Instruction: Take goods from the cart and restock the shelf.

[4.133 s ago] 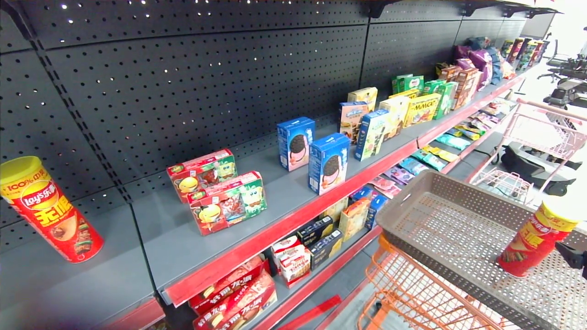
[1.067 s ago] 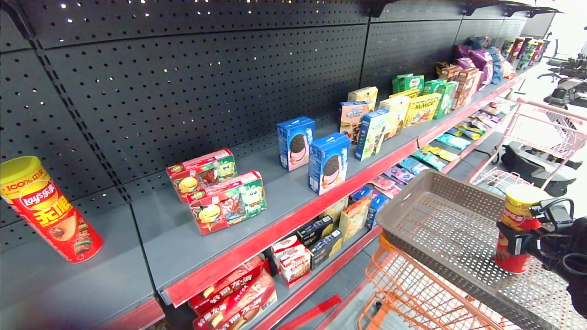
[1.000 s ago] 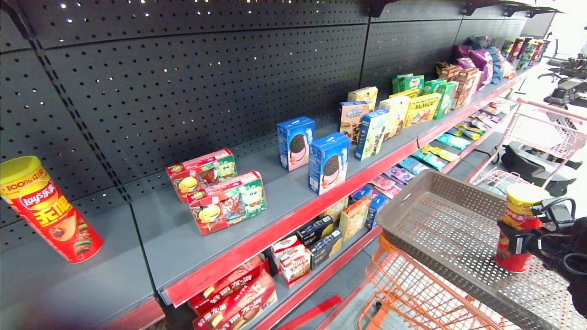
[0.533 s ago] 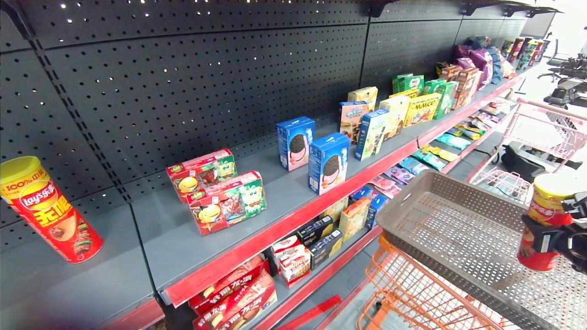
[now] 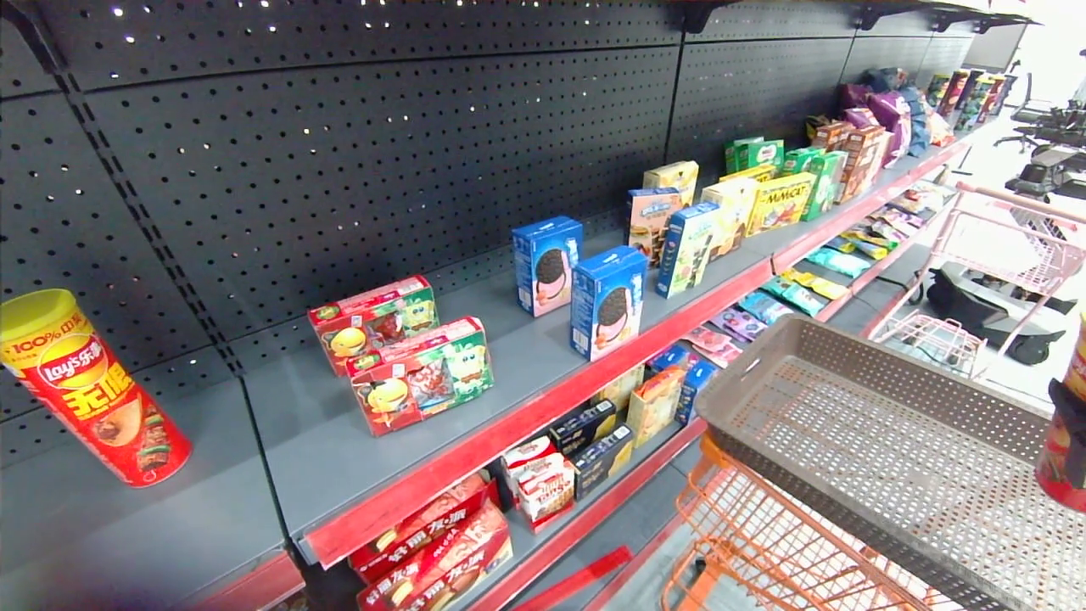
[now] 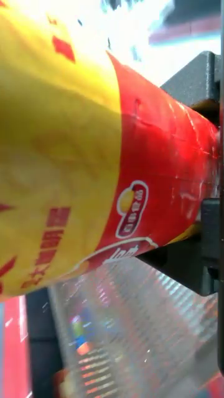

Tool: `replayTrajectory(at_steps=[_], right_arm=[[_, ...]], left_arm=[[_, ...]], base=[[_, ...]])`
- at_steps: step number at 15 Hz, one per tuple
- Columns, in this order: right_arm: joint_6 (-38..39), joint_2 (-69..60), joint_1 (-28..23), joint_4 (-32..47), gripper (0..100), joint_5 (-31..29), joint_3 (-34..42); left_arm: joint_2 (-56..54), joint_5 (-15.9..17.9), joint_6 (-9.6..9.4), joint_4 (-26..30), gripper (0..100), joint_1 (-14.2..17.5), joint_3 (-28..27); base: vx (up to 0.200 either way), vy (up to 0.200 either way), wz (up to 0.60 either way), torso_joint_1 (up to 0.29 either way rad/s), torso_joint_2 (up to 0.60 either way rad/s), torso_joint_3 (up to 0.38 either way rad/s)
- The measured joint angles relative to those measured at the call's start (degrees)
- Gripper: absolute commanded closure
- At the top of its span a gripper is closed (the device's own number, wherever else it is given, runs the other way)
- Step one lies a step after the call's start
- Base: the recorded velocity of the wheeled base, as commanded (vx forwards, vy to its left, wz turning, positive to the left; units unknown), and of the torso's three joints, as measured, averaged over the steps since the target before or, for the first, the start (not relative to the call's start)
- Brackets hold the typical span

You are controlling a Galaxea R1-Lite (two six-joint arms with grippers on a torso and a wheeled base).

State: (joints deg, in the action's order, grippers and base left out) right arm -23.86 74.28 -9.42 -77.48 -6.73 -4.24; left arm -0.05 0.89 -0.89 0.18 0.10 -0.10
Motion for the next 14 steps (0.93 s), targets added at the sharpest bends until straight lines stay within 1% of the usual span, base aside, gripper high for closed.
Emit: replayTrajectory(at_steps=[2,4,6,8,10,12,14], right_arm=[[-2.8,-6.9,0.0,4.1,100,-1.5,2.8],[-3.1,-11.2,-2.5,7.7,100,-1.9,3.9],[-2.3,-14.1,-4.7,8.2,100,-1.3,4.1],[-1.6,-16.5,-6.3,9.4,100,3.2,3.3],[-1.6,-17.9,-8.4,14.3,100,7.7,0.0],[-1.7,-18.4,-9.0,19.6,100,9.0,-4.0],[-1.7,-18.7,-7.0,20.7,100,9.2,-5.3]], left_arm=[[0.0,0.0,0.0,0.0,0,0.0,0.0],[0.0,0.0,0.02,0.0,0,0.0,0.0],[0.0,0.0,0.02,0.0,0,0.0,0.0],[0.0,0.0,0.0,0.0,0,0.0,0.0],[0.0,0.0,0.0,0.0,0,0.0,0.0],[0.0,0.0,0.0,0.0,0,0.0,0.0],[0.0,0.0,0.0,0.0,0,0.0,0.0]], base=[[0.0,0.0,0.0,0.0,0.0,0.0],[0.0,0.0,0.0,0.0,0.0,0.0],[0.0,0.0,0.0,0.0,0.0,0.0],[0.0,0.0,0.0,0.0,0.0,0.0],[0.0,0.0,0.0,0.0,0.0,0.0],[0.0,0.0,0.0,0.0,0.0,0.0],[0.0,0.0,0.0,0.0,0.0,0.0]])
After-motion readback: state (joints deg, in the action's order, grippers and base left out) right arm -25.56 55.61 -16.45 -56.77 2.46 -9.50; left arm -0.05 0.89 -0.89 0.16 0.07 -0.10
